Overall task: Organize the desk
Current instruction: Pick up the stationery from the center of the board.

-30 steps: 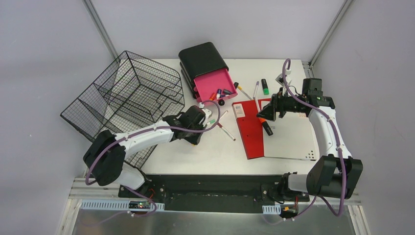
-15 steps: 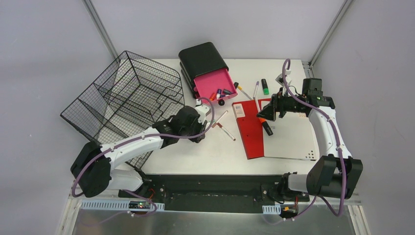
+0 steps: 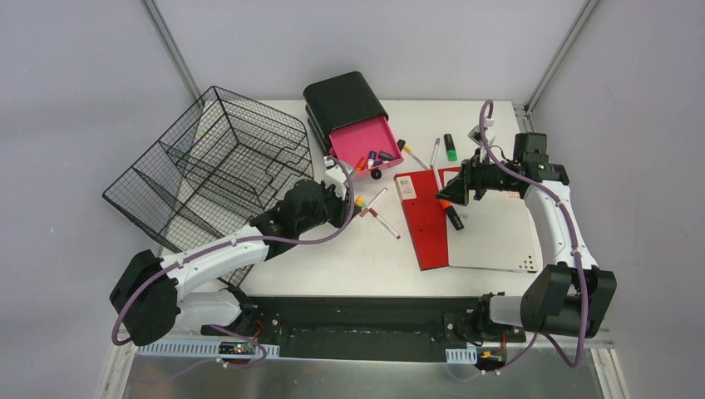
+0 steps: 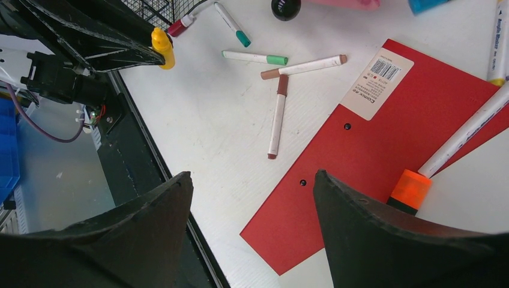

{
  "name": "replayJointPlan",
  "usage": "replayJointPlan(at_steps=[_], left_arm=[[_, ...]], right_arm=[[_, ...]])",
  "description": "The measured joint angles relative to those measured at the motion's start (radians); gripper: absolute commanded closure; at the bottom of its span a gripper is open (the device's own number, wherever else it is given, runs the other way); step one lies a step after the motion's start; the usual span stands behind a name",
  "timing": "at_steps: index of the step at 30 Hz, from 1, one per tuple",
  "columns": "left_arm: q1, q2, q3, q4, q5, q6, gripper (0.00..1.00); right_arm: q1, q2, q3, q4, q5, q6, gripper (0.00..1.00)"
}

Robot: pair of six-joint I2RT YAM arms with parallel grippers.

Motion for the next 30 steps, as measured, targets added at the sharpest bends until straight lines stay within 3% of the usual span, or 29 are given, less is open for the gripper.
replayJointPlan(at_steps=[13,30], left_arm=[[0.0,-0.003,-0.106,0.354,-0.029,-0.08,1.0],[0.016,0.119,-0.046,0.457,-0.029,-0.08,1.0]], right_arm=[[0.0,-0.035,0.0,0.008,0.019,-0.024,0.23],[-0.02,0.007,0.016,-0.108,0.057,-0.202,0.22]])
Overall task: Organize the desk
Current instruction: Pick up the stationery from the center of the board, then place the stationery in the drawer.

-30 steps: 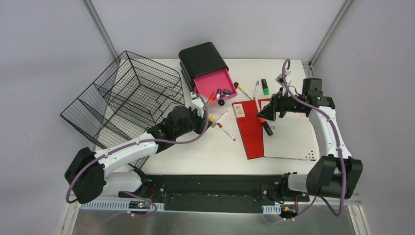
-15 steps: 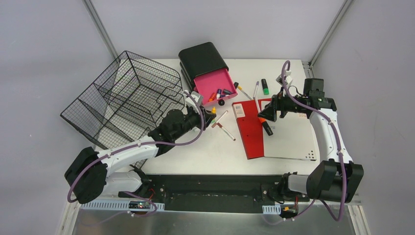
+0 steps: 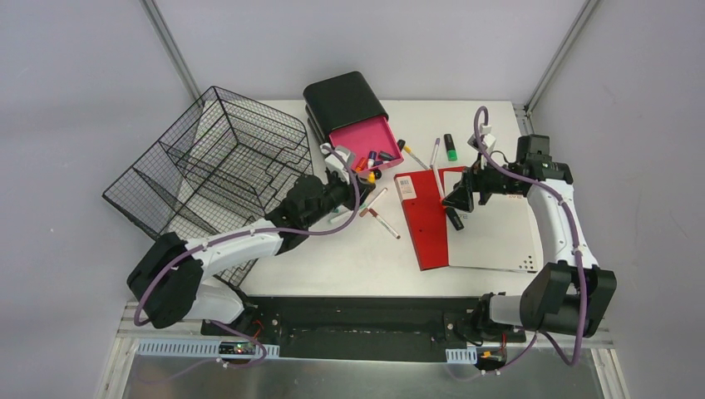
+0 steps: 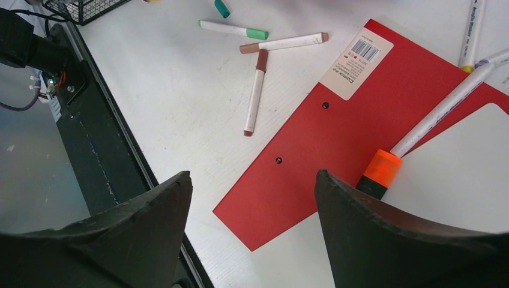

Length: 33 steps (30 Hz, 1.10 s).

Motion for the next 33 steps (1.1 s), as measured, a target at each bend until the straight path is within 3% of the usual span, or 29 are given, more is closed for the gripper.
replayJointPlan(at_steps=[13,23,33], left_arm=[[0.032,0.243,0.269,0.016,0.048,0.031,1.0],[0.059,0.327,0.477,-0.147,0.05,0.034,1.0],[0.059,0.437,0.663,-0.415,-0.209,0.191,1.0]], right_arm=[[-0.03,0.034,0.031,-0.072,0.016,-0.06,0.22],[-0.03,0.04,0.055,-0.09,0.01,-0.056,0.22],[-0.014,0.021,0.055,-0.087,0.003,-0.048,0.22]])
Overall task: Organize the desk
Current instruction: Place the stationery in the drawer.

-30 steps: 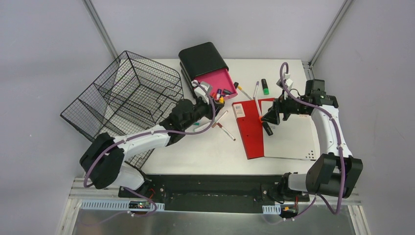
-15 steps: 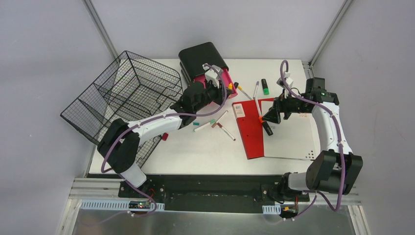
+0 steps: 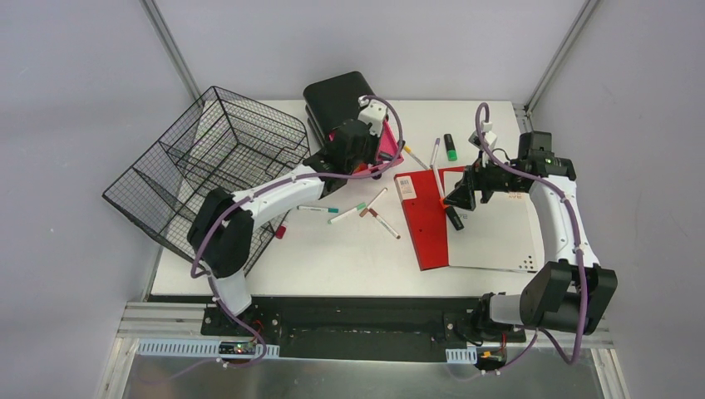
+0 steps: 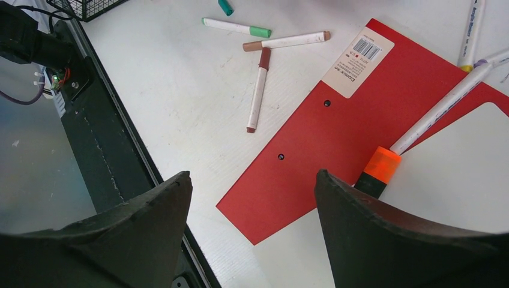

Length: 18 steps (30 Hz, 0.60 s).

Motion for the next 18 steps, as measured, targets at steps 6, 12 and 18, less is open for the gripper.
replayJointPlan(at_steps=[6,12,18], left_arm=[[0.008,0.099,0.079,-0.09,-0.165,0.118,0.88],[0.014,0.145,0.113,-0.146,-0.273,0.212,0.39],[0.015,0.127,0.11,-0.162,-0.268,0.216,0.24]], right_arm=[[0.014,-0.017,0.0,0.001,-0.001,0.001,0.22],[0.018,-0.02,0.0,0.002,-0.001,0.004,0.22],[0.019,-0.021,0.0,0.003,-0.001,0.004,0.22]])
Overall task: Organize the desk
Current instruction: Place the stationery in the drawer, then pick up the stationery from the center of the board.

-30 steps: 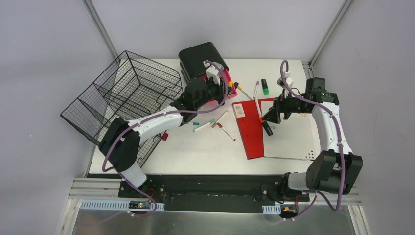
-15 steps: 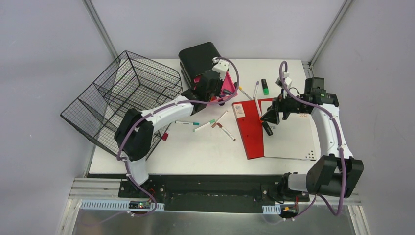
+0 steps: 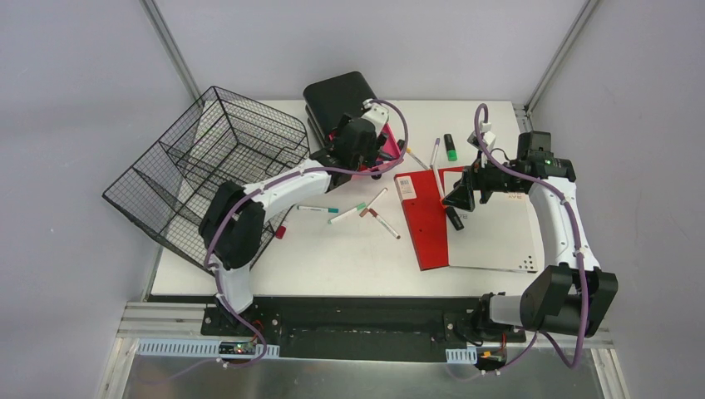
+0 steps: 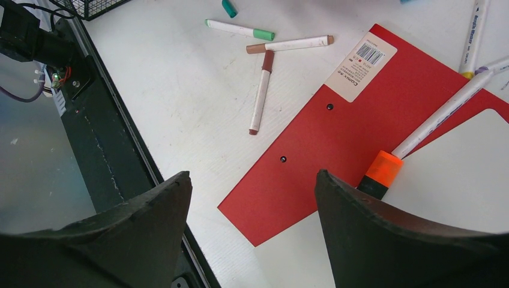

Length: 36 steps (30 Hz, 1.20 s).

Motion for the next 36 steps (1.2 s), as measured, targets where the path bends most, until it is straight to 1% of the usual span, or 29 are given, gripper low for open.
replayJointPlan(at_steps=[3,8,13,18,23,30,33,35,36], left_arm=[[0.0,-0.056,-0.029,-0.02,0.042,-0.014,0.2],[0.0,-0.228,-0.126,-0.043,0.153,-0.053,0.17],[0.0,-0.401,-0.24,-0.069,0.266,-0.116,0.16],[0.0,-0.502,-0.338,-0.149,0.319,-0.177,0.16],[0.0,-0.569,-0.425,-0.241,0.32,-0.238,0.17],[0.0,-0.603,-0.517,-0.383,0.249,-0.328,0.28],[0.0,-0.597,-0.529,-0.443,0.206,-0.367,0.36],[0.0,-0.578,-0.529,-0.473,0.168,-0.394,0.43],[0.0,-0.566,-0.529,-0.483,0.153,-0.407,0.43]], right_arm=[[0.0,0.0,0.0,0.0,0.0,0.0,0.22],[0.0,0.0,0.0,0.0,0.0,0.0,0.22],[0.003,0.0,0.0,0.0,0.0,0.0,0.22],[0.005,0.0,0.0,0.0,0.0,0.0,0.22],[0.005,0.0,0.0,0.0,0.0,0.0,0.22],[0.005,0.0,0.0,0.0,0.0,0.0,0.22],[0.005,0.0,0.0,0.0,0.0,0.0,0.22],[0.005,0.0,0.0,0.0,0.0,0.0,0.22],[0.005,0.0,0.0,0.0,0.0,0.0,0.22]])
